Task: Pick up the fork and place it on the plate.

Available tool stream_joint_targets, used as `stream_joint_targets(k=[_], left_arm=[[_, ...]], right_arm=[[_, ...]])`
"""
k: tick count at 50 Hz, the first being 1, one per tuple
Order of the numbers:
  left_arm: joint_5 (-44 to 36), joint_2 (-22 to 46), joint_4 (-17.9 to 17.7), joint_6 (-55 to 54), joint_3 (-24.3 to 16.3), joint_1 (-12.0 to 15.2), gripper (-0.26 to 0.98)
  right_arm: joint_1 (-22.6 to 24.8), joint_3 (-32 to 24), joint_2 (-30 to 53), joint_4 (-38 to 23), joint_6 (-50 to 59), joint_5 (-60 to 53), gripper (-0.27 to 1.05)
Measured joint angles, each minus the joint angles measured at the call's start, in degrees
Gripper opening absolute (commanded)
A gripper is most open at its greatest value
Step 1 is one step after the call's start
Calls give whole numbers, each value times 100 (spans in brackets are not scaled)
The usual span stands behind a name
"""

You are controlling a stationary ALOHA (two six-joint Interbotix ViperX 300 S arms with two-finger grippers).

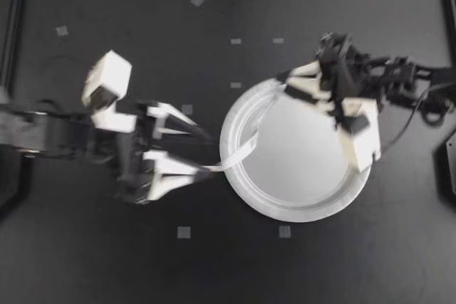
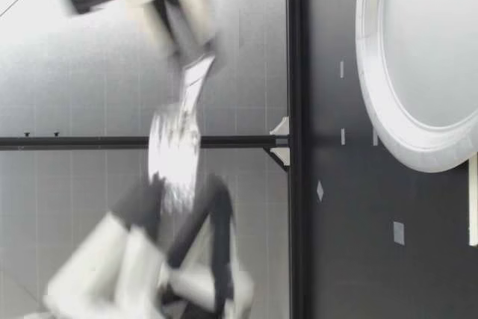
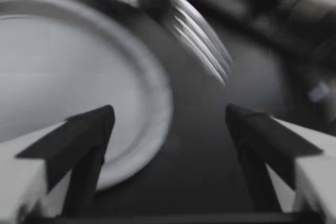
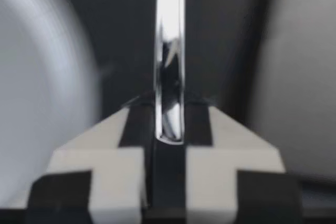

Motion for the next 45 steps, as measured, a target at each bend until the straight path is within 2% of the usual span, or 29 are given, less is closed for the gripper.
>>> stream_joint_targets(k=[1,2,3,4,6,7,9,10,18,22,27,28,30,33,34,38,41,45], left_arm=[[712,-290,0,325,0,-9,79],[712,-290,0,325,0,-9,79],[712,-290,0,325,0,-9,79],[1292,-501,0,483,18,0,79],[1292,-501,0,483,18,0,79],[1784,-606,0,545,79,-9,79],[1784,-606,0,545,79,-9,79],[2030,-615,0,554,176,-9,79],[2021,-606,0,589,492,-9,79],[1925,-624,0,650,501,-9,79],[1705,-703,9,809,492,-9,79],[1705,-703,9,809,492,-9,79],[1573,-747,9,932,483,-9,79],[1459,-756,9,1011,457,-44,79],[1459,-756,9,1011,457,-44,79],[1248,-747,9,1160,352,-220,79],[1213,-747,9,1230,272,-334,79],[1195,-721,9,1397,123,-483,79]], right_arm=[[0,0,0,0,0,0,-10],[0,0,0,0,0,0,-10],[-105,123,-167,149,88,545,-11],[-105,123,-167,149,88,545,-10],[-141,264,-369,202,167,896,-10],[-141,264,-369,202,167,896,-10],[-149,413,-589,220,237,1143,-10],[-149,413,-589,220,237,1143,-10],[-229,870,-1345,229,703,2180,-11],[-343,1081,-1731,193,1336,2909,-10],[-413,1178,-1863,62,1749,3182,-10],[-457,1230,-1942,-149,2074,3366,-11],[-457,1230,-1942,-149,2074,3366,-11],[-501,1230,-1907,-729,2830,3656,-10],[-501,1230,-1907,-729,2830,3656,-10],[-519,1230,-1837,-949,3155,3762,-10],[-536,1222,-1547,-1450,3929,3955,-11],[-536,1230,-1450,-1573,4166,4017,-11]])
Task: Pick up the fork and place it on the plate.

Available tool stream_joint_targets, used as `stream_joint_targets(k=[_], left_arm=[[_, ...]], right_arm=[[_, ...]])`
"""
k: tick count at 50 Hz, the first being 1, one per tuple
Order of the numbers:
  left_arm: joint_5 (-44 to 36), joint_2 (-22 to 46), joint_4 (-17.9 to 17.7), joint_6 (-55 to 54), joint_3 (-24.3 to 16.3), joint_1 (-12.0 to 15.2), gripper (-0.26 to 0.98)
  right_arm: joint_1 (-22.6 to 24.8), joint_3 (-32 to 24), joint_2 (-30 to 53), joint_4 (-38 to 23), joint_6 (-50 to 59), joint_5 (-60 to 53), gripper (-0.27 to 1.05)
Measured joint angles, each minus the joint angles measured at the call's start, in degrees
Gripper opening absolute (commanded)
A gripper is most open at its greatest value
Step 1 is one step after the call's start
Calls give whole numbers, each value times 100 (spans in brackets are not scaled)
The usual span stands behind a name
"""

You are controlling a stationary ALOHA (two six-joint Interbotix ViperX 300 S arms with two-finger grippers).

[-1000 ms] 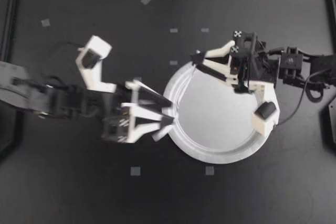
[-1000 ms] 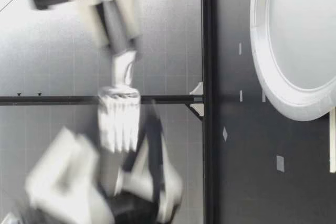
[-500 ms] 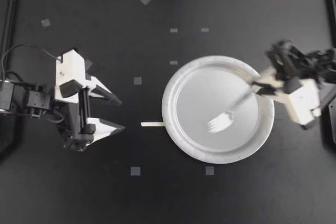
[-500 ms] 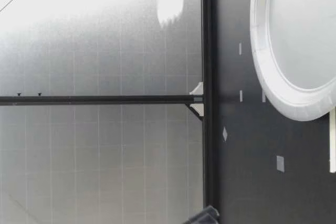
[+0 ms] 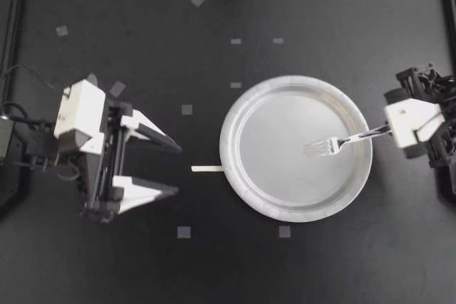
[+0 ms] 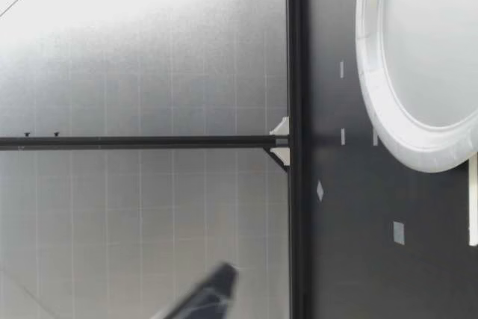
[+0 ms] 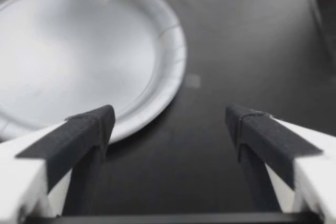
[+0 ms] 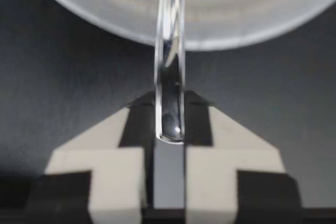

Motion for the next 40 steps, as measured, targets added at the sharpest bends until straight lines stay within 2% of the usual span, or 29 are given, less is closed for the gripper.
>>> stream_joint_targets(k=[2,9,14,15,24,34,40], left_arm=[[0,0,0,0,0,0,79],[-9,18,9,536,-158,-255,79],[-35,9,9,773,-176,-352,78],[-35,9,9,773,-176,-352,79],[-141,18,9,844,-176,-360,78],[-237,35,0,853,-149,-369,78],[-255,53,9,870,-149,-369,78]], right_arm=[[-9,0,114,-105,193,35,-10],[-9,123,281,-149,334,53,-10],[-9,237,272,53,334,97,-11],[-9,255,229,237,308,149,-10],[-18,264,18,650,299,475,-11],[-9,255,26,703,299,527,-11],[-18,255,510,712,352,352,-10]])
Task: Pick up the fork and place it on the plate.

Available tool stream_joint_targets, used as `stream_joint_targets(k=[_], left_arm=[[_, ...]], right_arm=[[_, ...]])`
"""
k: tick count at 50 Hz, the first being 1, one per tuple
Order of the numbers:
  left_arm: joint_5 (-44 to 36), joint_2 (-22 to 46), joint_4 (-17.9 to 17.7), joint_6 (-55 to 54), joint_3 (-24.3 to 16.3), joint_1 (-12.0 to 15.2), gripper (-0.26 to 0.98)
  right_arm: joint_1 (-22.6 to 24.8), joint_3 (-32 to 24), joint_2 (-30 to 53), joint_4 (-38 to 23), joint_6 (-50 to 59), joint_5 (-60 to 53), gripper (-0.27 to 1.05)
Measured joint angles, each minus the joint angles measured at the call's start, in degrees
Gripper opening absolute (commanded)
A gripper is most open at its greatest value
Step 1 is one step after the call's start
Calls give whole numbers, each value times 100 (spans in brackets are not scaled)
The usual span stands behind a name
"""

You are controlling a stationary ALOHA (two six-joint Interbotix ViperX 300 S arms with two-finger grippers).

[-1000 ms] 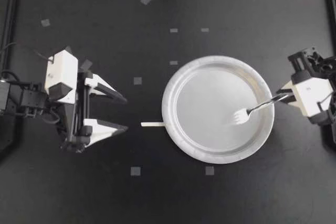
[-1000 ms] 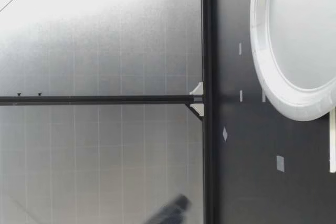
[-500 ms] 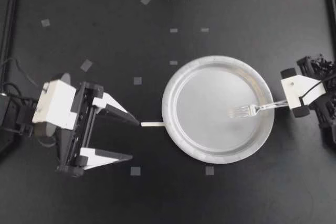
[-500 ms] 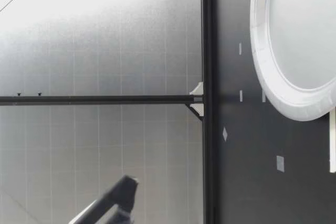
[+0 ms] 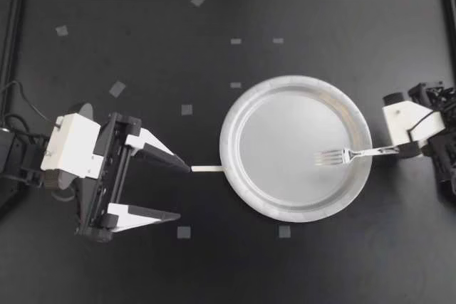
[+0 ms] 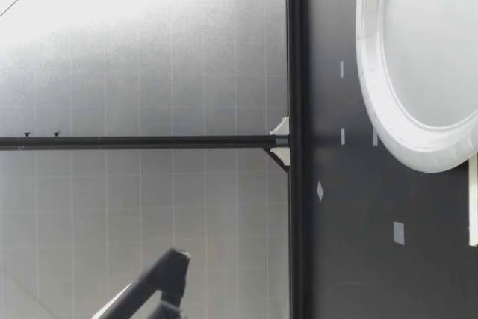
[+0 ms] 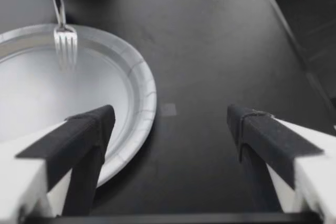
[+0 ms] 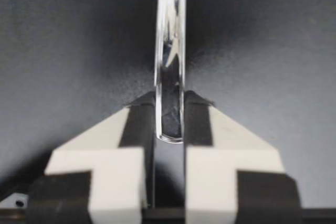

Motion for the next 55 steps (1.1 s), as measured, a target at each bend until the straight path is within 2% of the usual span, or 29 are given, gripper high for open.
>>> stream_joint_targets(k=[13,31,35,37,41,45,47,55], left_arm=[[-44,18,9,-9,79,-18,78],[-70,9,9,-9,229,-53,78],[-158,0,9,-9,264,-53,78],[-193,0,9,-18,290,-53,78],[-220,-9,9,-18,299,-53,78],[-246,-9,9,-35,308,-62,78],[-246,-9,9,-44,308,-62,78],[-246,-18,9,-62,325,-53,78]], right_arm=[[0,-281,1020,0,-44,-176,-10],[9,-439,1195,9,-53,-167,-8],[9,-439,1160,9,-44,-176,0],[0,-448,1063,0,-9,-229,9],[0,-439,905,0,-18,-211,30],[0,-439,853,0,9,-211,57],[0,-431,861,0,0,-211,66],[0,-431,879,0,18,-246,62]])
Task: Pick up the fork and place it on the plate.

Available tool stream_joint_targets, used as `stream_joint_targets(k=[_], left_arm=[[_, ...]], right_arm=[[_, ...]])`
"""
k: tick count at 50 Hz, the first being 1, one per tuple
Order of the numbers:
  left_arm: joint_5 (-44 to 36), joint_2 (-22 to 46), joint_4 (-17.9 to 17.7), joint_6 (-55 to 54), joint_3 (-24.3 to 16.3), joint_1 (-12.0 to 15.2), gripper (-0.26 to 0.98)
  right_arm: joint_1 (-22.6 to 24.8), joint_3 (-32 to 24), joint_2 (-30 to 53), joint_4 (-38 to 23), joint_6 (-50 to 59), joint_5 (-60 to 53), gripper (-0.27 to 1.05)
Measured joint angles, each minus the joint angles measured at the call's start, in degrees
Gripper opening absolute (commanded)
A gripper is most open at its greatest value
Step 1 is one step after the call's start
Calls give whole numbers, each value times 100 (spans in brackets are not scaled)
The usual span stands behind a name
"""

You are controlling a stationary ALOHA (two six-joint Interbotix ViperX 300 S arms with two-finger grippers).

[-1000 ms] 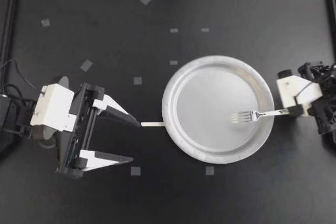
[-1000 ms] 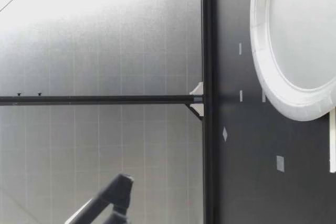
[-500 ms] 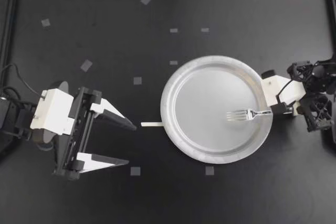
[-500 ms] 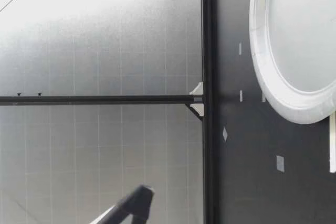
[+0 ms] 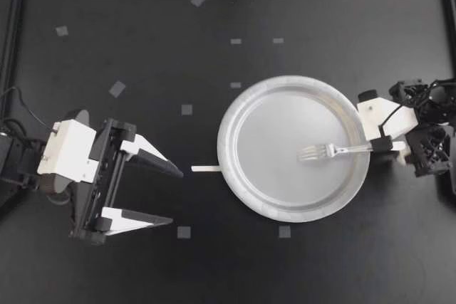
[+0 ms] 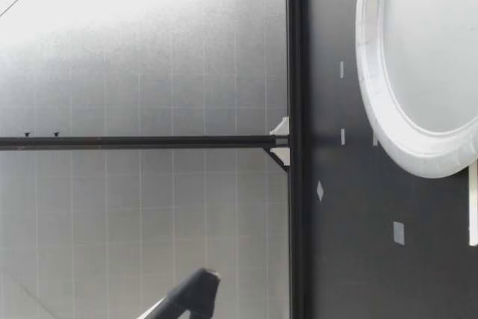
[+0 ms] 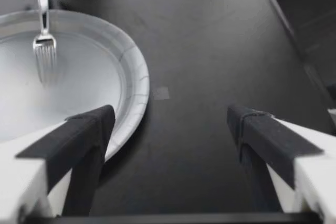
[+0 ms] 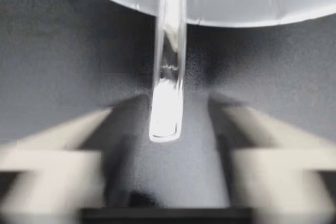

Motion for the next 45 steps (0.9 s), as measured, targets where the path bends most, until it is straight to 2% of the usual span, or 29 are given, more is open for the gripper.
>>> stream_joint_targets(k=[13,20,27,32,33,34,35,36,37,38,39,40,41,42,43,44,45], left_arm=[[-9,-9,0,0,0,-9,78],[-9,-9,0,9,0,-9,78],[-132,-9,-9,9,-88,9,78],[-396,35,-26,18,-264,141,77],[-545,79,-26,35,-352,246,76],[-545,79,-26,35,-352,246,75],[-545,79,-26,35,-352,246,74],[-606,114,-18,44,-439,360,73],[-606,114,-18,44,-439,360,71],[-642,123,-18,53,-501,475,69],[-642,123,-18,53,-501,475,67],[-642,123,-18,53,-501,475,64],[-668,123,-35,53,-563,598,62],[-668,123,-35,53,-563,598,58],[-712,123,-35,53,-598,712,55],[-712,123,-35,53,-598,712,52],[-712,123,-35,53,-598,712,47]], right_arm=[[0,-9,-132,0,-9,35,61],[0,-62,-536,-9,-9,141,61],[-18,-431,-1160,0,-26,18,60],[44,-1011,-1582,123,-35,-747,59],[44,-1011,-1582,123,-35,-747,59],[44,-1011,-1582,123,-35,-747,58],[202,-1195,-1644,211,-35,-1239,57],[202,-1195,-1644,211,-35,-1239,55],[202,-1195,-1644,211,-35,-1239,54],[457,-1310,-1661,264,-44,-1784,53],[457,-1310,-1661,264,-44,-1784,50],[668,-1345,-1661,290,-44,-2268,47],[668,-1345,-1661,290,-44,-2268,45],[923,-1345,-1652,290,-35,-2830,41],[923,-1345,-1652,290,-35,-2830,38],[923,-1345,-1652,290,-35,-2830,35],[1195,-1283,-1652,290,-44,-3489,31]])
